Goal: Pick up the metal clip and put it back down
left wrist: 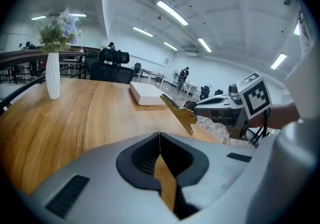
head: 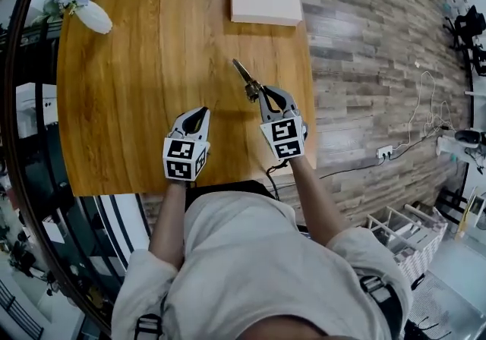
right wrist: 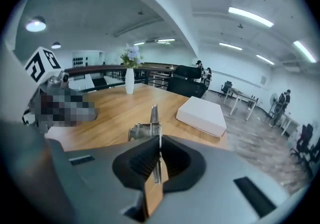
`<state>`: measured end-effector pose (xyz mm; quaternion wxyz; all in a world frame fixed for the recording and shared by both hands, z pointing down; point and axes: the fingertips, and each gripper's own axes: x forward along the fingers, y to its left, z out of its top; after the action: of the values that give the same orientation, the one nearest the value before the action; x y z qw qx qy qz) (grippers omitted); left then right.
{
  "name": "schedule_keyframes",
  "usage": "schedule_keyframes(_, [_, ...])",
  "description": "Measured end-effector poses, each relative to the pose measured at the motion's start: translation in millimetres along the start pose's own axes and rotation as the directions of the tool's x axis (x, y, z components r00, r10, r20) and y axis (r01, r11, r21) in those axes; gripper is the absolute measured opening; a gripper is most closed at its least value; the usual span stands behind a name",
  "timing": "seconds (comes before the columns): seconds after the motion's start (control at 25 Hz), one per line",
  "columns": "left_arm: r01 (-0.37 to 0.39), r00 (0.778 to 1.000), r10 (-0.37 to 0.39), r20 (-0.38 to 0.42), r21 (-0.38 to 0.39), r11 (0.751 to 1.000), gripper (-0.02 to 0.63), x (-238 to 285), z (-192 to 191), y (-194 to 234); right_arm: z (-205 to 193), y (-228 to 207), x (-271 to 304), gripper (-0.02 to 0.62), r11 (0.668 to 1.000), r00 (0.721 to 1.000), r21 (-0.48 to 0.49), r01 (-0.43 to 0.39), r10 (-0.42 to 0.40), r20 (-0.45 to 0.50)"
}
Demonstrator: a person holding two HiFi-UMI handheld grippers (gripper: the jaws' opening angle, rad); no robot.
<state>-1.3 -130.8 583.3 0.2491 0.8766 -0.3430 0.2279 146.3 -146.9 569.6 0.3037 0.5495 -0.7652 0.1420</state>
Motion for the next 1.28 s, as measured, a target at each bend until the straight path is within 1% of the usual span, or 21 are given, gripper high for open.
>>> schedule_keyframes(0.08, [0.005, 1.000, -0.005, 0.011, 0.010, 1.000, 0.025, -1.1, 7.3, -13.7, -4.2, -2.7, -14.2, 0.034, 0.998, 1.000, 0.070, -0.010, 0.008, 0.030])
schedule_keyframes(0.28, [0.016, 0.998, -0.017, 0.060, 0.028, 0.999, 0.025, -7.0, 3.7, -46.4, -24.7, 3.6, -46.3, 0.032, 0.992, 0.995, 0.127, -0.005, -0.008, 0.097])
schedule_keyframes(0.36, [0.015, 0.998, -0.017, 0.067, 0.032, 0.999, 0.025, -4.4, 12.2, -50.8, -19.2, -2.1, -51.9, 0.032, 0.985, 0.991, 0.170, -0.007, -0.015, 0.129])
schedule_keyframes(0.48, [0.011, 0.995, -0.014, 0.098, 0.038, 0.999, 0.025, -7.9, 18.3, -61.5, -10.2, -5.3, -68.7, 0.032, 0.977, 0.978, 0.214, -0.008, -0.037, 0.207])
schedule_keyframes(0.6, [-0.001, 0.986, -0.009, 0.169, 0.059, 0.998, 0.025, -20.3, 29.4, -79.0, -2.6, -8.9, -97.7, 0.032, 0.974, 0.954, 0.226, 0.007, -0.074, 0.291])
schedule_keyframes(0.76, [-0.033, 0.965, 0.009, 0.264, 0.088, 0.996, 0.025, -35.8, 71.5, -105.3, 23.7, -30.9, -141.7, 0.032, 0.968, 0.909, 0.250, 0.019, -0.121, 0.400])
schedule_keyframes(0.92, [-0.046, 0.942, 0.001, 0.334, 0.126, 0.991, 0.025, -53.8, 99.3, -132.7, 41.5, -39.8, -179.0, 0.032, 0.968, 0.862, 0.251, 0.030, -0.152, 0.484])
schedule_keyframes(1.0, [-0.052, 0.935, -0.002, 0.355, 0.142, 0.989, 0.025, -61.7, 108.3, -144.0, 47.7, -42.0, -193.5, 0.032, 0.968, 0.844, 0.250, 0.029, -0.158, 0.513])
schedule_keyframes(1.12, [-0.066, 0.930, 0.007, 0.368, 0.147, 0.987, 0.025, -70.6, 117.1, -151.3, 56.0, -42.1, -206.1, 0.032, 0.970, 0.828, 0.242, 0.019, -0.151, 0.540])
schedule_keyframes(1.28, [-0.064, 0.922, 0.002, 0.388, 0.147, 0.987, 0.025, -82.0, 127.0, -160.0, 62.0, -44.0, -217.5, 0.032, 0.970, 0.813, 0.244, 0.018, -0.156, 0.561])
